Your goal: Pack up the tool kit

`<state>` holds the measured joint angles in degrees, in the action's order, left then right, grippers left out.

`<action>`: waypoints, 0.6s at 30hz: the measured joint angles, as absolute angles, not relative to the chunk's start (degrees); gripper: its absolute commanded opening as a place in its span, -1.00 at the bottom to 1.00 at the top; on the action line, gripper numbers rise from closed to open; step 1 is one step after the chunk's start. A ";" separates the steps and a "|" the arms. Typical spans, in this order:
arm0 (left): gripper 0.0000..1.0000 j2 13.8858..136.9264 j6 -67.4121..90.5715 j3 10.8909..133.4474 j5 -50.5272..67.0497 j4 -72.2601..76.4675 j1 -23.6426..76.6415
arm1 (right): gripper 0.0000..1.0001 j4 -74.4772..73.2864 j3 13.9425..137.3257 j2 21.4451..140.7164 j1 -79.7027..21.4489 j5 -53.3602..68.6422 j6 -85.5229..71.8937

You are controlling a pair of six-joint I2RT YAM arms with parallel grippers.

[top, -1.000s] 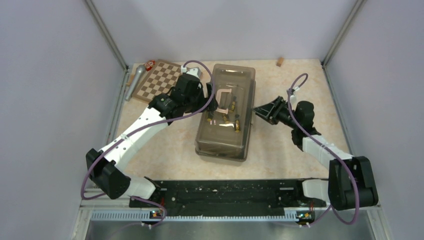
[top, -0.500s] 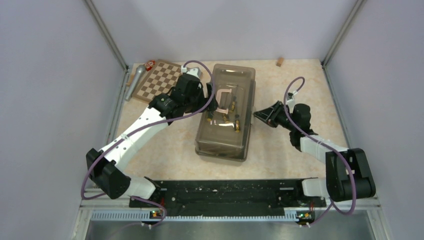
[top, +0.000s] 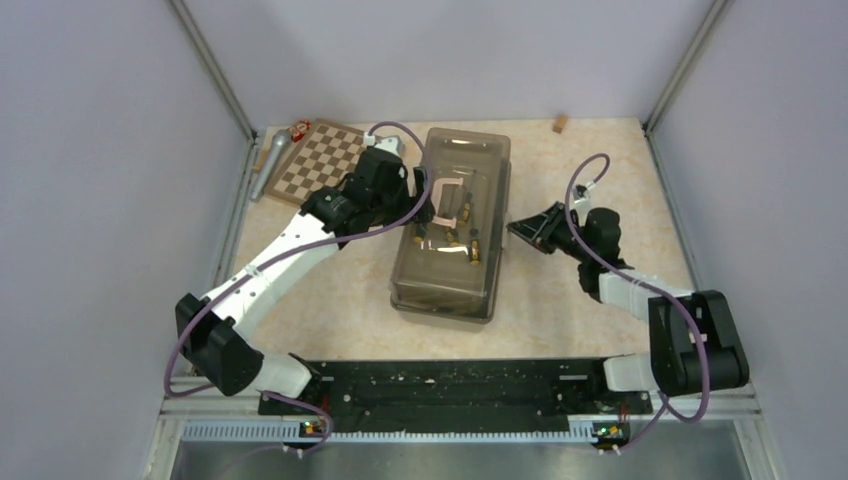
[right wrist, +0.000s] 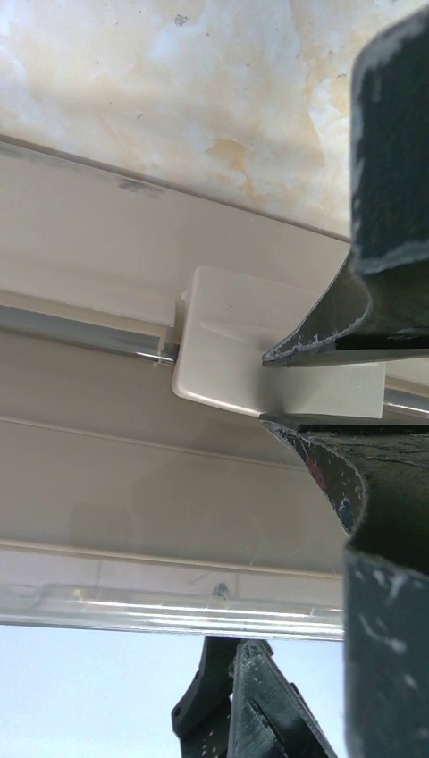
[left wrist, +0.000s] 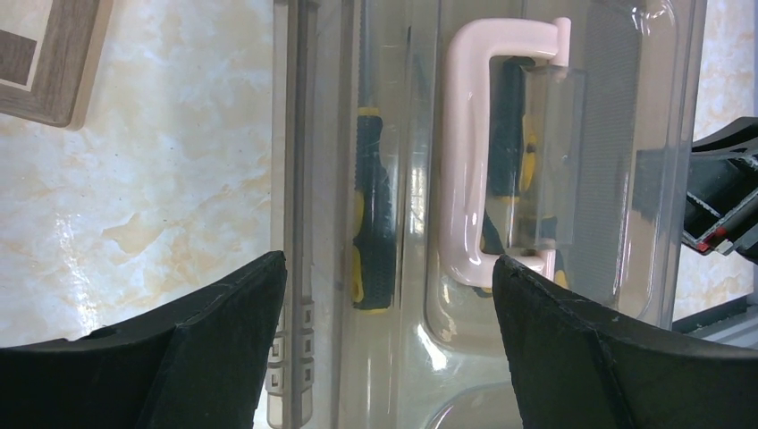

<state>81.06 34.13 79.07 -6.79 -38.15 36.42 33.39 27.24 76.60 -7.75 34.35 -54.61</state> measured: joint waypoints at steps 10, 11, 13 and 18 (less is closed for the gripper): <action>0.80 84.16 34.46 79.07 -5.89 -38.02 36.03 | -0.53 56.86 21.76 88.68 -8.95 33.85 -65.17; 0.80 84.16 34.44 79.07 -6.09 -38.20 35.77 | -0.51 58.63 20.99 90.21 -9.13 33.71 -66.65; 0.80 84.18 34.41 79.07 -6.26 -38.22 35.62 | -0.49 60.88 19.38 94.24 -10.90 33.89 -68.27; 0.80 84.18 34.39 79.07 -6.50 -38.20 35.62 | -0.46 61.49 17.34 99.92 -14.22 36.56 -71.77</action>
<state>84.18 34.39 79.07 -6.50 -38.20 35.62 61.49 17.34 99.92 -14.22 36.56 -71.77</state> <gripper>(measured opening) 0.899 0.259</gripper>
